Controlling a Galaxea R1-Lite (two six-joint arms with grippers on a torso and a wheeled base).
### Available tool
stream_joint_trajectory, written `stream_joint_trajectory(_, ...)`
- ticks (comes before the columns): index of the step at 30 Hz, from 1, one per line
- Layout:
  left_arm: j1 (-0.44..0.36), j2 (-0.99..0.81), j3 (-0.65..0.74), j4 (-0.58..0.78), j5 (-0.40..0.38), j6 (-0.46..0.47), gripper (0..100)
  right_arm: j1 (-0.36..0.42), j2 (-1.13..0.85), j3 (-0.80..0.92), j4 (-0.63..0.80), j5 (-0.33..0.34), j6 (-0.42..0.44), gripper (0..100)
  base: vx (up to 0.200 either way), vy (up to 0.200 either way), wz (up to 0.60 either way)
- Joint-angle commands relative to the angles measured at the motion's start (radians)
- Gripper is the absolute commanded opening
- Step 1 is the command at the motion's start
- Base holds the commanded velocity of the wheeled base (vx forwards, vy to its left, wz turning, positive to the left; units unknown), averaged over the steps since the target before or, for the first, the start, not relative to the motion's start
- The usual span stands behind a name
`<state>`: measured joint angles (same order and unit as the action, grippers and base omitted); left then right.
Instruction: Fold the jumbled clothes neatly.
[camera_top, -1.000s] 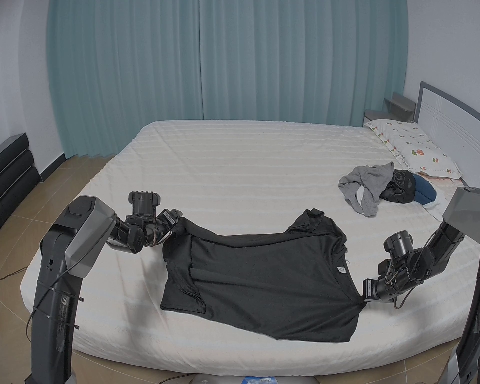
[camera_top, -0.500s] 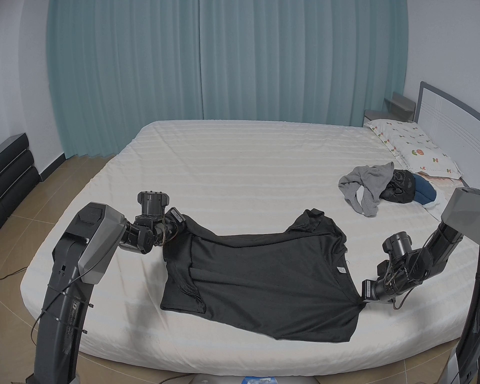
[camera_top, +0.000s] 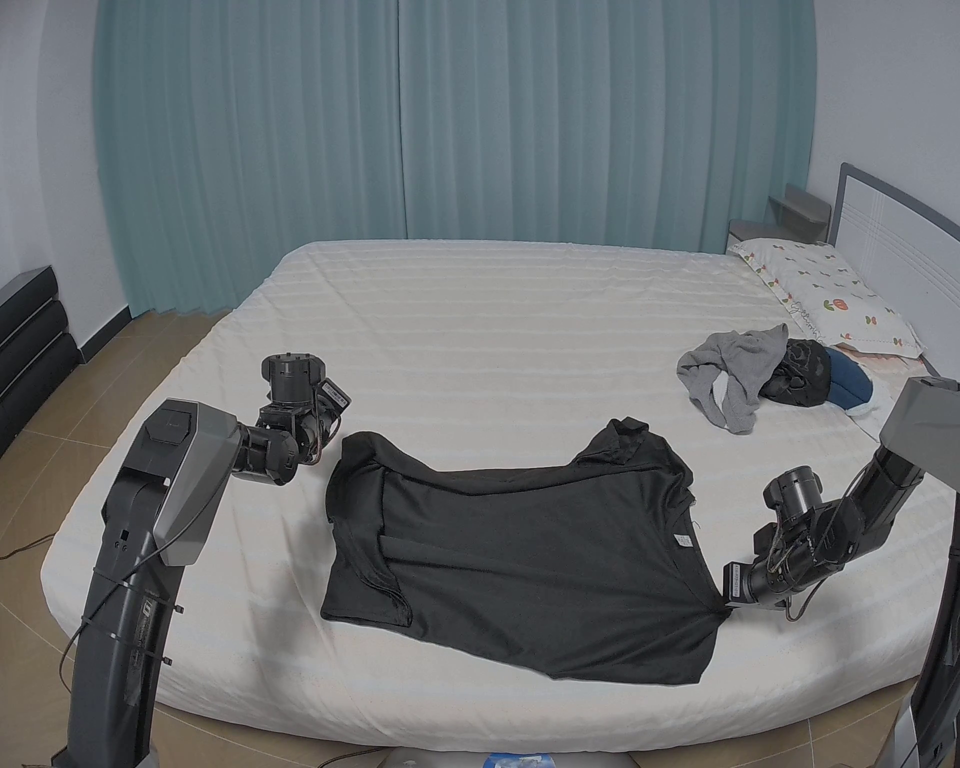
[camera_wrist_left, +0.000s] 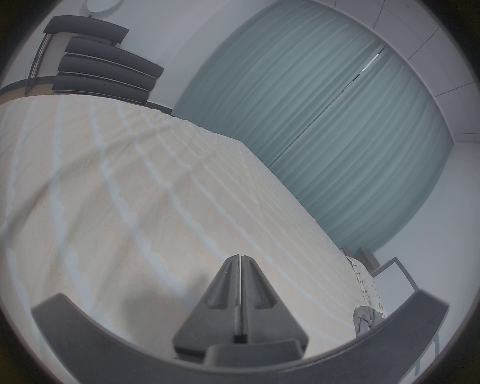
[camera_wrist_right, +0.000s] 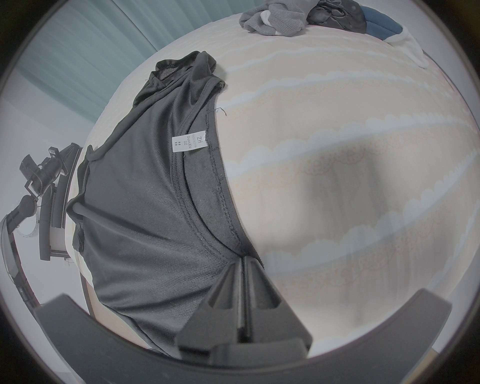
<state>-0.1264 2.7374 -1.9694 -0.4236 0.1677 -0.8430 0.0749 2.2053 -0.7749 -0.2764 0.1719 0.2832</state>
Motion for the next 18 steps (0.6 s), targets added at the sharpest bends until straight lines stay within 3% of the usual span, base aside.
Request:
stream_joint_trajectory(1, 0.002, -0.001, 0.012, 0.016, -0.002, -0.002, 0, 0.002, 0.007, 0.0, 0.0, 0.0, -0.001, 0, 0.0, 0.0, 0.0)
stream_joint_trajectory(3, 0.002, -0.005, 0.023, 0.045, -0.004, -0.002, 0, 0.002, 0.005, 0.002, 0.0, 0.0, -0.001, 0, 0.0, 0.0, 0.0)
stream_joint_trajectory(4, 0.002, -0.007, 0.026, 0.052, -0.005, -0.004, 100, 0.002, 0.005, 0.002, 0.0, -0.002, -0.001, 0, 0.0, 0.0, 0.0)
stream_joint_trajectory(14, -0.009, -0.016, 0.072, 0.117, -0.05, -0.007, 100, -0.018, -0.03, 0.008, 0.014, -0.042, -0.01, 0, 0.0, 0.0, 0.0)
stream_joint_trajectory(18, -0.002, -0.093, 0.213, 0.098, -0.057, -0.007, 100, -0.035, -0.045, -0.001, 0.055, -0.052, -0.039, 0, 0.0, 0.0, 0.0)
